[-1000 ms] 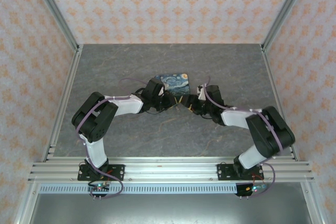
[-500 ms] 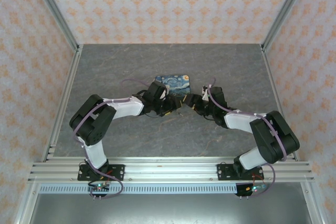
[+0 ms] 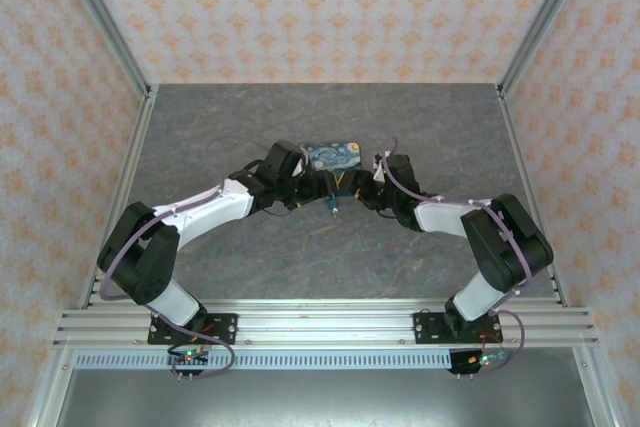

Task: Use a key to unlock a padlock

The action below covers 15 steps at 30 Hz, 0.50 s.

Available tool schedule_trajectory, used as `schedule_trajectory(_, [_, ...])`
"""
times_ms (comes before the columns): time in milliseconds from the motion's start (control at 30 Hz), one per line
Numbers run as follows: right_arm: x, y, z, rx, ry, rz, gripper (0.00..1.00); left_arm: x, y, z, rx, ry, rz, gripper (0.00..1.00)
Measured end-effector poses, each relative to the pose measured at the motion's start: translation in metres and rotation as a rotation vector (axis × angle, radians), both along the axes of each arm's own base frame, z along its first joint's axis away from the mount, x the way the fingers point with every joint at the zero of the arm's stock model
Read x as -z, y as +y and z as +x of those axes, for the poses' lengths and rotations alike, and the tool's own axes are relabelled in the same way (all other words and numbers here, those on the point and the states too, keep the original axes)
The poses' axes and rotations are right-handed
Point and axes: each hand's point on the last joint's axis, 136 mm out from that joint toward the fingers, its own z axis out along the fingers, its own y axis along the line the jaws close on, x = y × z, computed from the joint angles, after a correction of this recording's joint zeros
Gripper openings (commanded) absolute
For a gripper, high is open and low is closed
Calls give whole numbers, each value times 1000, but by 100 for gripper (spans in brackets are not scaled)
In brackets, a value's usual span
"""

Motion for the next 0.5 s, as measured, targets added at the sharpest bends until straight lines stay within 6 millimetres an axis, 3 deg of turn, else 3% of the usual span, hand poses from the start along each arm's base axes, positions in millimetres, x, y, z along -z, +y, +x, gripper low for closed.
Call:
schedule_trajectory(100, [-8,1,14,8,-41,-34,57,-4,7,6,-19,-19,26,88])
schedule_trajectory(233, [-11,1,18,-5,-69,-75,56,-2,16,9,-44,-20,70,90])
schedule_trajectory(500, [16,6,-20,-68,-23,-231,59,1,43,30,-124,-18,108,91])
